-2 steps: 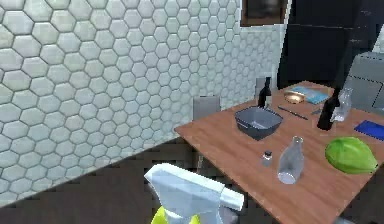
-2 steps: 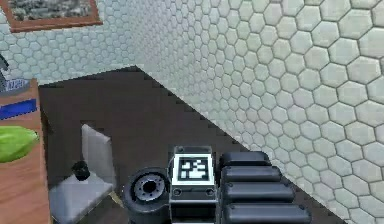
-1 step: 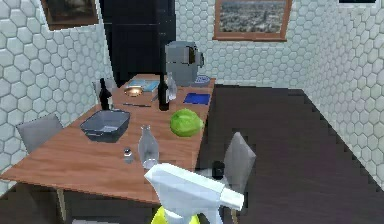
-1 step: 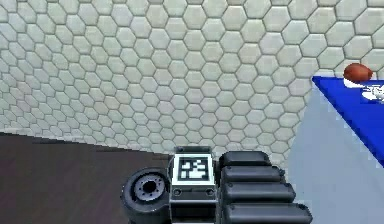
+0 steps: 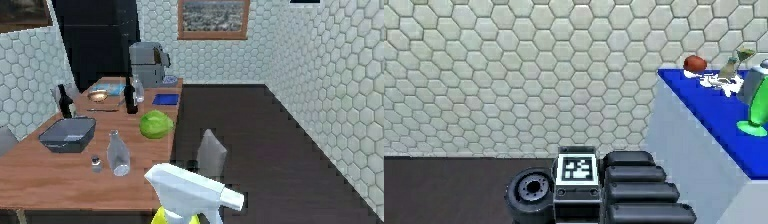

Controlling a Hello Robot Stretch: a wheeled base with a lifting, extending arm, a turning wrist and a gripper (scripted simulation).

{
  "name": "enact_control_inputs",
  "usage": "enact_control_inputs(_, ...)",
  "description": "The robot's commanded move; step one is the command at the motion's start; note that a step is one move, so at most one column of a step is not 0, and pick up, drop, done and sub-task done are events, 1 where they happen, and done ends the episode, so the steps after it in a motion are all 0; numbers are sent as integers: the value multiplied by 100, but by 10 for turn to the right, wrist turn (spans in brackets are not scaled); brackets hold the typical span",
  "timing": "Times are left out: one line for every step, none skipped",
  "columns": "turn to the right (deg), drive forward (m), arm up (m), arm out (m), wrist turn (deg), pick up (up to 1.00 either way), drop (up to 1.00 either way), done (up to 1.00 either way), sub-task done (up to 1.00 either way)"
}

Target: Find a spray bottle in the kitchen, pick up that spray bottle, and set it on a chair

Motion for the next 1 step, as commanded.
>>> enact_control_inputs(-450, 0, 0, 0, 0, 0, 0, 0, 0)
